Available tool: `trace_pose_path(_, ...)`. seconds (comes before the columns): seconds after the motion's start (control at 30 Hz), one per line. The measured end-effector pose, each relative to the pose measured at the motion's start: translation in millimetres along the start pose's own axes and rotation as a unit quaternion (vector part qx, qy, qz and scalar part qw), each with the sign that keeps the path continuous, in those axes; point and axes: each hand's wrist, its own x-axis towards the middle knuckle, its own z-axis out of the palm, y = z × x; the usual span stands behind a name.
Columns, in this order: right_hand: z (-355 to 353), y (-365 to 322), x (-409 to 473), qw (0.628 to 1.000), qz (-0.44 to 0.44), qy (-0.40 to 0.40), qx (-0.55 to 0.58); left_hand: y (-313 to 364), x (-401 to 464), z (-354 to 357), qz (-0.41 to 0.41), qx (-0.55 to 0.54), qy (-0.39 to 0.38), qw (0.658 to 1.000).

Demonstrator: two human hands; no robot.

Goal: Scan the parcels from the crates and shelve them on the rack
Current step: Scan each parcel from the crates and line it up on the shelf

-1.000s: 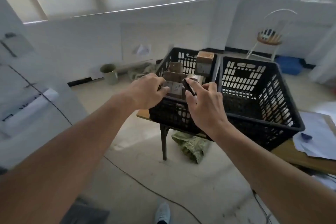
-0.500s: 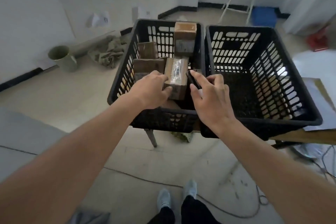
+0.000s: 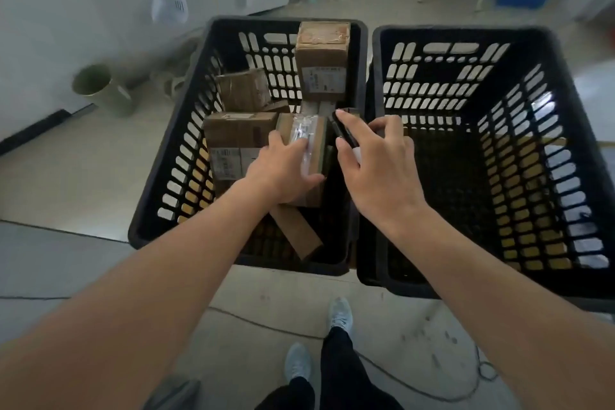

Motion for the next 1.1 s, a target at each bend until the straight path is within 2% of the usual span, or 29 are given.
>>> trace_pose_path(0.17,-2.1,3.0,21.3,1.000,-0.010,-0.017,0.005,2.3,22.5,3.8,-0.071,-0.051,0.015,0.996)
trace_pose_path(0.33,-5.1,-0.1,30.3,1.000,-0.010,-0.023,-0.002,-18.7,29.0,-1.1,-0.075,-0.164,0.000,0.984)
trace_pose_path(0.57,-15.2,-14.0,30.6,1.000,-0.007,0.007,-0.007,-45.6,21.4,-23.1,-0.033,-0.399,-0.028,0.916)
trace_pose_path(0.63,-17.3,-19.5,26.4,1.000,-0.009,0.015,-0.007,-51.6,19.8,-29.0,-0.023,-0.434,-0.022,0.900)
trace_pose_path(0.87,-19.9,-39.3,12.9,0.999,-0.012,0.031,0.007,-71.6,9.4,-44.9,0.026,-0.395,0.044,0.917)
trace_pose_path(1.03,-22.9,-45.2,11.4,0.999,-0.008,0.050,0.015,-88.1,3.4,-53.7,0.089,-0.414,0.124,0.897)
trace_pose_path(1.1,-23.0,-44.5,11.7,0.998,0.000,0.053,0.020,-90.8,-0.7,-55.8,0.126,-0.372,0.162,0.905)
